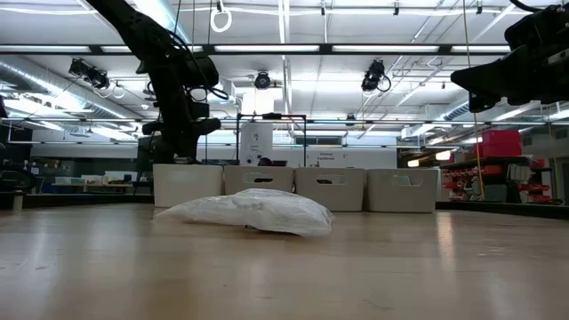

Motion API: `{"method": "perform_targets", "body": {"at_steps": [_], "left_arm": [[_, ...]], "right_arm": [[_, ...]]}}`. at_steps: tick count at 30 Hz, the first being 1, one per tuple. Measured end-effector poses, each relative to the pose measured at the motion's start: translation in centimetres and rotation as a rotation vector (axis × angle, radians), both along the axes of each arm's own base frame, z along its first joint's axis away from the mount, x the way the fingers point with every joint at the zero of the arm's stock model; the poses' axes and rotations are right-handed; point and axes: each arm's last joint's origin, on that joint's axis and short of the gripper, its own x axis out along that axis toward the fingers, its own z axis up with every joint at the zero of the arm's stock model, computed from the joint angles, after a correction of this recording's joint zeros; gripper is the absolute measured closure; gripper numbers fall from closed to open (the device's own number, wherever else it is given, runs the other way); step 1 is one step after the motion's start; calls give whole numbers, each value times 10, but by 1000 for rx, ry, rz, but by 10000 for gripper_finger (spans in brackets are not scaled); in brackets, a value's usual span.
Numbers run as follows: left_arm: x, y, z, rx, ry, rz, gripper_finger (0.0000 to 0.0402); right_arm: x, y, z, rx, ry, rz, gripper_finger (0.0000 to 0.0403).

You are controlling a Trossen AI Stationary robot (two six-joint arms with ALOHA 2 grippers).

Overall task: Pick & Place Travel size toiletries
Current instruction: Put the blue razor into the white bin, then put the white cotton pack into the left gray bin

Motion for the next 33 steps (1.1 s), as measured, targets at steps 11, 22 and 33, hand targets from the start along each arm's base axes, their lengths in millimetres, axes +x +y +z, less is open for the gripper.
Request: {"method": "perform_targets", "body": {"at_steps": [11,22,33], "left_arm": [[2,2,2,32,-14,7,349],[3,1,2,22,-20,-17,301],[11,-6,3,47,7,-122,221]], "right_arm": [[0,0,0,0,0,0,389],[0,0,0,0,0,0,389],[0,0,0,0,0,0,389]]}}
